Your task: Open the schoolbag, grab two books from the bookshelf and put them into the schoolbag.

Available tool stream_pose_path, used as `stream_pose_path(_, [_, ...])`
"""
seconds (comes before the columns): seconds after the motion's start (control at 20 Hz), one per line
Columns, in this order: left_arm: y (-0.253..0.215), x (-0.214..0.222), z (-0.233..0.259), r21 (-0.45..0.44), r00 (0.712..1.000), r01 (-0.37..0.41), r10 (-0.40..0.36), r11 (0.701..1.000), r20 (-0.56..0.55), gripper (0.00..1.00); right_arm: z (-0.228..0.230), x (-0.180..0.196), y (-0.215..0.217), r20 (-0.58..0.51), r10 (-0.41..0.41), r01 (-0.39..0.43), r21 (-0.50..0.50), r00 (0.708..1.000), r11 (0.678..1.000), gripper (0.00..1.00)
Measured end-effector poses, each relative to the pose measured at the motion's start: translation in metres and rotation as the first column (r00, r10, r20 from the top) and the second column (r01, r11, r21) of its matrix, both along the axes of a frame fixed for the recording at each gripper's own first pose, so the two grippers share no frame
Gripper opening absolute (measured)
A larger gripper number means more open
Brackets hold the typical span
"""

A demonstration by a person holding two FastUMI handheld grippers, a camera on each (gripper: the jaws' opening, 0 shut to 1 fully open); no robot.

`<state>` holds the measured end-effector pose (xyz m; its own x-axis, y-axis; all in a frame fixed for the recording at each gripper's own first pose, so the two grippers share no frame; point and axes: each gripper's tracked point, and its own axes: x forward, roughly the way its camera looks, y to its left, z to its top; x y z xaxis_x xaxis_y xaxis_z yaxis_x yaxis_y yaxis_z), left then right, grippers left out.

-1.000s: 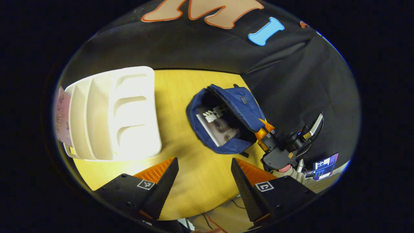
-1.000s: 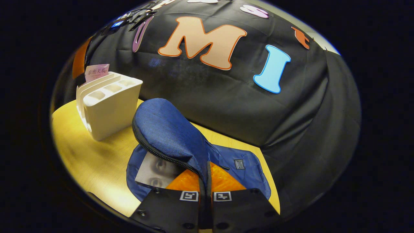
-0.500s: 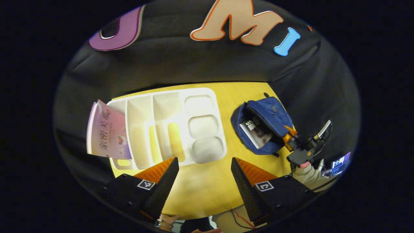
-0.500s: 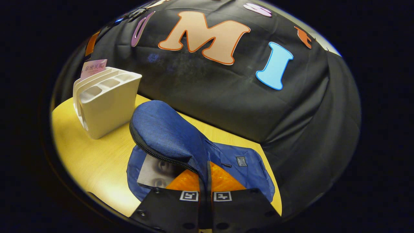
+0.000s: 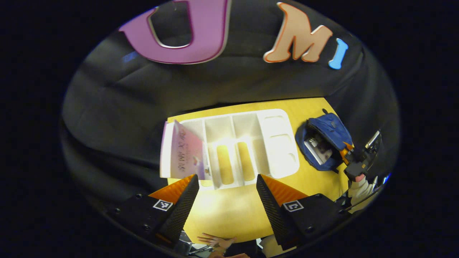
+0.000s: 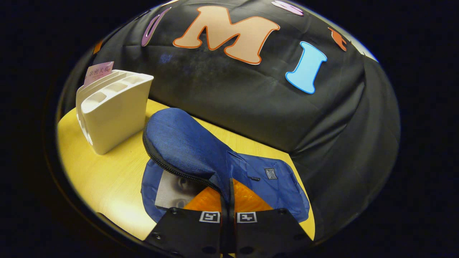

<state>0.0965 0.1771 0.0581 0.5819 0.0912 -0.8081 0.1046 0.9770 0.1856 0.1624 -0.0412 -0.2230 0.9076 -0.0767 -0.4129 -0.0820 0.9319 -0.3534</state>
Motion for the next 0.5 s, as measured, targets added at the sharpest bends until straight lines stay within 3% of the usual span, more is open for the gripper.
stream_pose_path(0.1, [0.030, 0.007, 0.002, 0.019, 0.999, -0.031, 0.031, 0.999, 0.007, 0.94, -0.002, -0.002, 0.002, -0.006, 0.003, -0.004, -0.026, 1.000, 1.000, 0.01])
stream_pose_path(0.3, [0.077, 0.033, -0.017, 0.016, 0.998, -0.054, 0.054, 0.998, -0.011, 0.94, -0.006, -0.006, 0.000, -0.013, -0.021, 0.021, -0.034, 1.000, 0.999, 0.03])
stream_pose_path(0.5, [0.094, 0.061, -0.053, -0.055, 0.996, -0.059, 0.055, 0.997, -0.069, 0.93, -0.007, -0.007, -0.002, -0.016, -0.052, 0.052, -0.030, 0.999, 0.998, 0.01])
